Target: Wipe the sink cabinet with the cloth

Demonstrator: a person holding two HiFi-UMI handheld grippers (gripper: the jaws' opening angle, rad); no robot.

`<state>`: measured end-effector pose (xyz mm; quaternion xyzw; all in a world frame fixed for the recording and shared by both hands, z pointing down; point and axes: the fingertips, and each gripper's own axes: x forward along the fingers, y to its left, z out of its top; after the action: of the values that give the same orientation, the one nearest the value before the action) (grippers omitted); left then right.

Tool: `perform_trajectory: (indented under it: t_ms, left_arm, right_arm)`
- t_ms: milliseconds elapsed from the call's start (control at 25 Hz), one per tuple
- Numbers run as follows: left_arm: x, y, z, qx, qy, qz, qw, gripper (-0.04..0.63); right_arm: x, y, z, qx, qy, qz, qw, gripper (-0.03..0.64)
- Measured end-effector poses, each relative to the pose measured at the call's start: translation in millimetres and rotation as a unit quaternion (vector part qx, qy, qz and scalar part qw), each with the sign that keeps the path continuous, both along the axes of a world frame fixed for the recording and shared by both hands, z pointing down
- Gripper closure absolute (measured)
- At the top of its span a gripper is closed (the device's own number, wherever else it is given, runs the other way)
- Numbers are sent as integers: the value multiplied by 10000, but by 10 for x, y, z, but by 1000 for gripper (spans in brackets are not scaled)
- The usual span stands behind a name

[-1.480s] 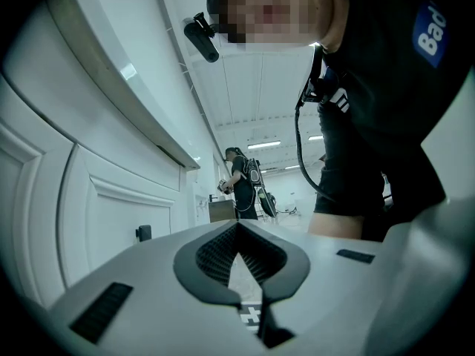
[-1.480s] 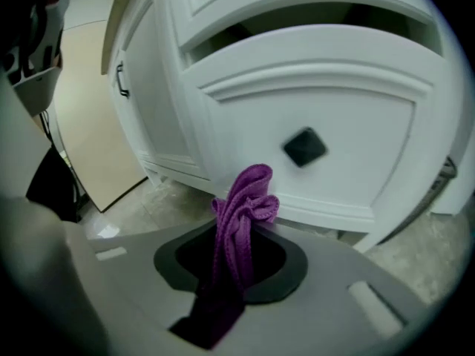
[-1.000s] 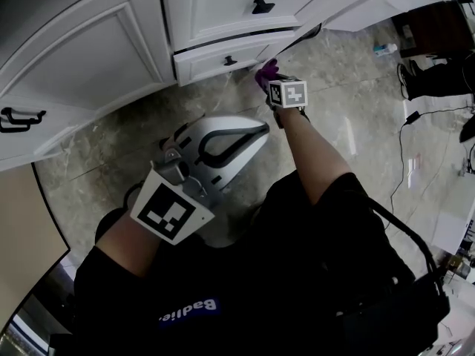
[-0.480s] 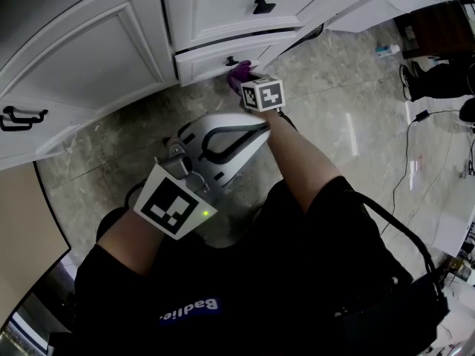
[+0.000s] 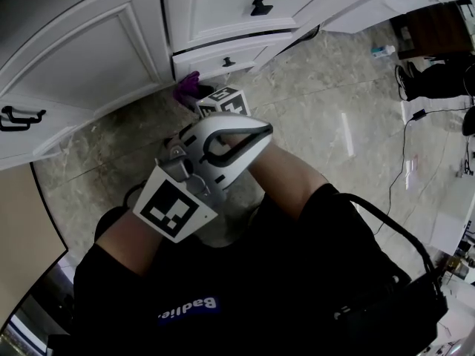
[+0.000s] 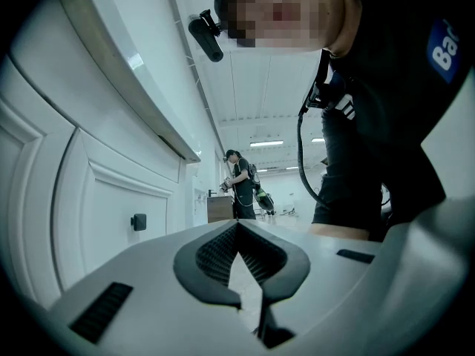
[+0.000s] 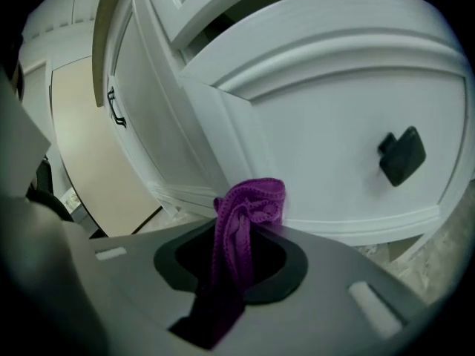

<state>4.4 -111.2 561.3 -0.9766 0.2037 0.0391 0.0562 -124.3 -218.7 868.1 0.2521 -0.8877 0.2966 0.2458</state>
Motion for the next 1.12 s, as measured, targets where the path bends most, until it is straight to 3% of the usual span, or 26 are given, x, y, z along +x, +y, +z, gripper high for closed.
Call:
perform_trajectory:
  t_ms: [240,640,760,840,960,1120]
  left_arm:
    - [150,269,-173,-16,238,326,9992,606]
    - [562,492,-150,-140,180,839,9962,606]
    - [617,409,-252,-267,323,711,9966,606]
    - [625,208,-360,-377,402,386,9977,606]
    - [615,103,-518,-726,171,66,9972,606]
    - [492,278,-1011,-1251,-48,16,9921,606]
  right_arm:
    - [-121,203,-251,-262,-671,-125,9973,537]
    - [461,129,-681,123,-770,25,9970,537]
    - [672,104,-809,204,-727,247,9968,537]
    - [811,9,-1008,279,-717,421,9962,537]
    - [1030,40,-1496,380,-714,609,9949,537]
    - [1375,259,-2160,406,-536,759,9948,537]
